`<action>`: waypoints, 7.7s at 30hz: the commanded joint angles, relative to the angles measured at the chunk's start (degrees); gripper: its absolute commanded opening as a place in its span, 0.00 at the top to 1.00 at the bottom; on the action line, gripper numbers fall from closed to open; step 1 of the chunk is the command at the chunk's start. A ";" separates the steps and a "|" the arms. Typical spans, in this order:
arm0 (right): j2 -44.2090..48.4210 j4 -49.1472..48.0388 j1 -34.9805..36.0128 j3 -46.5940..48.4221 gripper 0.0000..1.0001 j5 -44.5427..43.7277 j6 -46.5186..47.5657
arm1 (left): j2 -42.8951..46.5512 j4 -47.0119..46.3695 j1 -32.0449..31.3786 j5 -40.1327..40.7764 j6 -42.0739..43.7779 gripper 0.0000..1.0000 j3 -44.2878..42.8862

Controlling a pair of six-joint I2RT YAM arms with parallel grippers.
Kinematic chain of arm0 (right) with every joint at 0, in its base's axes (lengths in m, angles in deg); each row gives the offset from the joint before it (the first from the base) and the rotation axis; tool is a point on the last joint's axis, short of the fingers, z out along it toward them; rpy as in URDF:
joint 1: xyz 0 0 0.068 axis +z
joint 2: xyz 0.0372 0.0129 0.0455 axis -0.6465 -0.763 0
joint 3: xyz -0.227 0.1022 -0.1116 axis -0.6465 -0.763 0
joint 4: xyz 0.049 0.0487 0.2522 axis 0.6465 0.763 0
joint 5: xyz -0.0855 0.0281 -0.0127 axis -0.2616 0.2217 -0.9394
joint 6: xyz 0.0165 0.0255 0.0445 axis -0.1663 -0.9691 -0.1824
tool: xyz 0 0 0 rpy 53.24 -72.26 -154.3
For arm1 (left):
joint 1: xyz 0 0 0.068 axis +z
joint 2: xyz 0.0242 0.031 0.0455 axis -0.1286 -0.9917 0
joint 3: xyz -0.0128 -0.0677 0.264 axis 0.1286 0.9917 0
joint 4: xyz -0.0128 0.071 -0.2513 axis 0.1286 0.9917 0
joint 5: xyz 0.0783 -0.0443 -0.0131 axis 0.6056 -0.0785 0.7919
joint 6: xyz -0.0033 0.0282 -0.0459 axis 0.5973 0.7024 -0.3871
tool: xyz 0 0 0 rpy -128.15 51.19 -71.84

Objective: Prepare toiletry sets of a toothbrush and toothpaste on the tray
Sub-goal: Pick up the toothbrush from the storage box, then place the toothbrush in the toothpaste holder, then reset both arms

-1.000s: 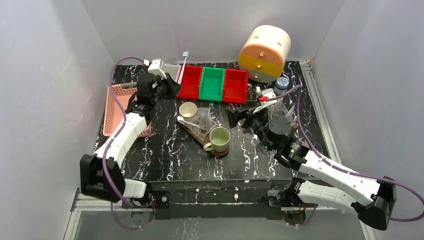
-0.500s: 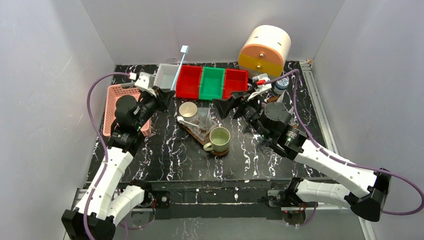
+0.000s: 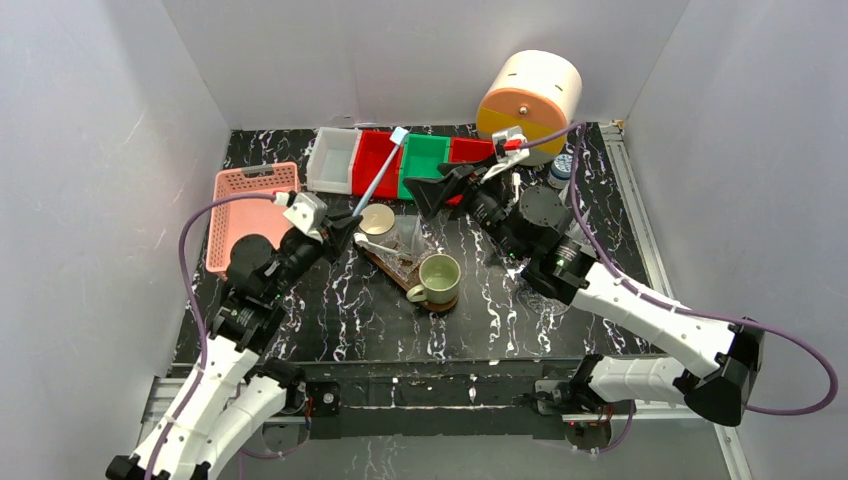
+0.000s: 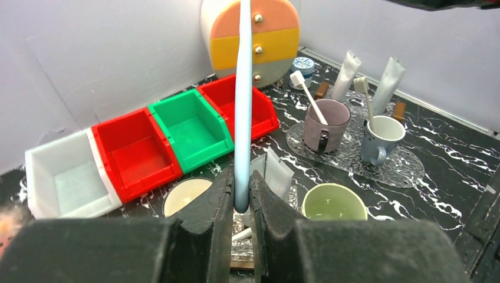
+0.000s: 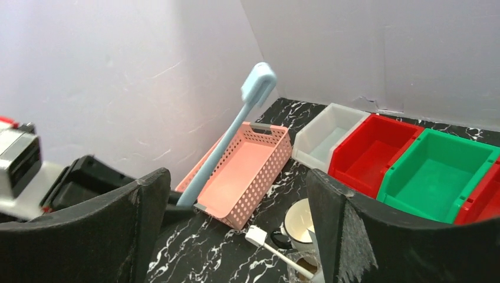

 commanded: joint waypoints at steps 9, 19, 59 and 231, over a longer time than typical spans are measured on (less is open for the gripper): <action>-3.33 -12.41 -0.25 2.63 0.20 -2.56 -5.62 | 7.04 -2.81 -3.43 -1.19 5.81 1.00 4.55; -5.43 -16.94 -0.88 1.97 0.31 -2.22 -8.43 | 7.79 -5.33 -3.51 -4.09 4.64 1.00 6.03; -5.59 -19.31 -2.96 0.70 0.99 10.13 -3.22 | 14.58 -4.64 -3.51 5.07 3.52 0.23 10.18; 9.87 0.02 -2.84 -14.27 0.01 -25.80 34.73 | 23.24 16.61 -1.12 41.19 -4.02 0.02 -2.65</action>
